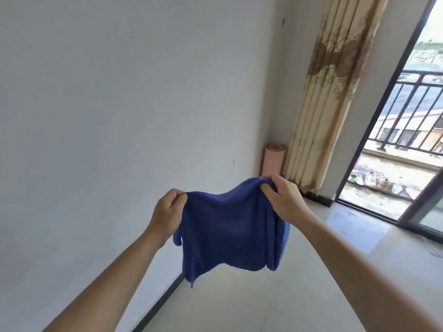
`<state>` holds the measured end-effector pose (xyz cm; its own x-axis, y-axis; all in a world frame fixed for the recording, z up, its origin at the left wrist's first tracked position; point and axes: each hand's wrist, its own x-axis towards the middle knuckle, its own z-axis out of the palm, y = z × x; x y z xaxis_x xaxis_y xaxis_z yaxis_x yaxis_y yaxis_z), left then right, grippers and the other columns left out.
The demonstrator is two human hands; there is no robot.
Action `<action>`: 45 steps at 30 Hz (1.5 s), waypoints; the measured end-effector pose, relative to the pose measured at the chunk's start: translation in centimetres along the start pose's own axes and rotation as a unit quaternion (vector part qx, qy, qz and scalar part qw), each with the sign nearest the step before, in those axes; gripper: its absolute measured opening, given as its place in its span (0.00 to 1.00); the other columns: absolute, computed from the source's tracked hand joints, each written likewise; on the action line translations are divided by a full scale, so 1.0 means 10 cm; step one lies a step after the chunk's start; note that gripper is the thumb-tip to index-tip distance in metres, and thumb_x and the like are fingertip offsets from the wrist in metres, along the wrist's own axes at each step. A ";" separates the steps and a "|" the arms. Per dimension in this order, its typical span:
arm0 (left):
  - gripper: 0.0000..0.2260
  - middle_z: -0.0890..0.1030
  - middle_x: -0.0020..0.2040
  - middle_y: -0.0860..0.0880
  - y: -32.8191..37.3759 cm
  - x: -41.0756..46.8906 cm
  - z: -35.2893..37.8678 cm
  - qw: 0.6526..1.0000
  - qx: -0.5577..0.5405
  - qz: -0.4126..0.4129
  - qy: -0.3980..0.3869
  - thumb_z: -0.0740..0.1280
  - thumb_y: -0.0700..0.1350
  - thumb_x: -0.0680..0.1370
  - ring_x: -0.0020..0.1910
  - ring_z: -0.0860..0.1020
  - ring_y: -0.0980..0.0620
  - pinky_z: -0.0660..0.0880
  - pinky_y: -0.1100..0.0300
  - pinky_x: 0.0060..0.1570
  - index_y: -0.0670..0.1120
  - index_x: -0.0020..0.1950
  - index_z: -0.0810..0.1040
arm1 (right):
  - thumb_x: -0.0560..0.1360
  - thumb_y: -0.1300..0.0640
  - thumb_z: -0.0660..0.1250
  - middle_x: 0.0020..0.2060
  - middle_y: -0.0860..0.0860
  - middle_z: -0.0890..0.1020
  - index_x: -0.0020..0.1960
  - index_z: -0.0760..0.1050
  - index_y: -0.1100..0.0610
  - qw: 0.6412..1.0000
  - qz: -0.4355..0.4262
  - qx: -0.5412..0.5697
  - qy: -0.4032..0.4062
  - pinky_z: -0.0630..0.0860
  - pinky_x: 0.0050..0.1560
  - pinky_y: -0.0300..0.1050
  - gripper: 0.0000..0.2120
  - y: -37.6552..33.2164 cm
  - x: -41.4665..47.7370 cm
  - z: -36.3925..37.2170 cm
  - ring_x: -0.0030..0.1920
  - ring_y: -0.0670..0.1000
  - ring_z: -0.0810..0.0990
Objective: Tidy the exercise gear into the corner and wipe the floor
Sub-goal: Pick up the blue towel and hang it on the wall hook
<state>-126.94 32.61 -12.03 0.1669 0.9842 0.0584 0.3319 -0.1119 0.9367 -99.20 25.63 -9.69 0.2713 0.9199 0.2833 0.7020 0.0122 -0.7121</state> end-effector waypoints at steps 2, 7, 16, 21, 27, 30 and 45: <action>0.09 0.79 0.44 0.49 0.02 0.33 0.30 0.999 -0.034 -0.032 -0.019 0.57 0.42 0.81 0.44 0.75 0.50 0.72 0.58 0.44 0.43 0.50 0.76 | 0.81 0.51 0.60 0.43 0.37 0.77 0.49 0.74 0.44 0.999 -0.015 -0.032 0.014 0.68 0.41 0.37 0.05 0.24 0.39 -0.05 0.44 0.39 0.75; 0.09 0.82 0.49 0.56 0.13 1.33 1.00 0.989 -0.037 -0.014 -0.145 0.61 0.53 0.82 0.49 0.79 0.56 0.73 0.63 0.46 0.51 0.54 0.79 | 0.80 0.50 0.64 0.46 0.41 0.75 0.49 0.72 0.48 0.998 -0.040 -0.058 -0.001 0.67 0.46 0.40 0.03 0.76 1.39 -0.09 0.45 0.45 0.75; 0.26 0.73 0.60 0.61 0.82 3.44 2.47 0.936 0.032 0.182 -0.300 0.75 0.56 0.72 0.59 0.71 0.68 0.69 0.69 0.57 0.55 0.68 0.71 | 0.76 0.65 0.67 0.46 0.42 0.77 0.49 0.76 0.41 0.999 -0.036 -0.014 0.020 0.70 0.46 0.31 0.17 1.30 3.24 -0.79 0.46 0.40 0.76; 0.22 0.84 0.46 0.48 1.19 4.39 3.29 0.924 -0.038 0.155 -0.347 0.74 0.46 0.75 0.48 0.83 0.53 0.80 0.57 0.51 0.51 0.67 0.75 | 0.75 0.70 0.61 0.44 0.44 0.81 0.46 0.80 0.44 0.999 0.005 -0.031 0.031 0.74 0.48 0.40 0.21 1.90 3.99 -1.31 0.48 0.45 0.78; 0.05 0.82 0.40 0.45 1.51 5.38 4.19 0.935 -0.064 0.145 -0.317 0.72 0.38 0.76 0.38 0.79 0.56 0.77 0.64 0.41 0.40 0.50 0.79 | 0.75 0.62 0.64 0.32 0.45 0.79 0.49 0.79 0.41 0.991 0.030 -0.094 0.088 0.75 0.39 0.45 0.16 2.96 4.95 -1.63 0.38 0.46 0.77; 0.03 0.78 0.39 0.48 1.69 5.97 4.62 0.935 -0.012 0.131 -0.329 0.68 0.36 0.77 0.39 0.75 0.54 0.73 0.60 0.42 0.40 0.47 0.75 | 0.75 0.57 0.68 0.31 0.42 0.73 0.54 0.77 0.43 0.988 -0.009 -0.144 0.055 0.69 0.35 0.42 0.11 3.47 5.54 -1.79 0.35 0.43 0.73; 0.05 0.84 0.41 0.55 2.83 8.62 5.34 0.980 0.044 0.173 -0.082 0.74 0.45 0.74 0.42 0.81 0.59 0.74 0.68 0.44 0.54 0.48 0.84 | 0.72 0.47 0.75 0.39 0.42 0.83 0.40 0.83 0.40 0.995 -0.082 0.048 -0.021 0.70 0.38 0.32 0.04 4.37 9.05 -2.36 0.34 0.41 0.75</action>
<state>-53.55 107.00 1.06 0.4282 0.8507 0.3049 0.3070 -0.4543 0.8363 -28.37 100.19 0.00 0.1294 0.9177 0.3755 0.6682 0.1991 -0.7168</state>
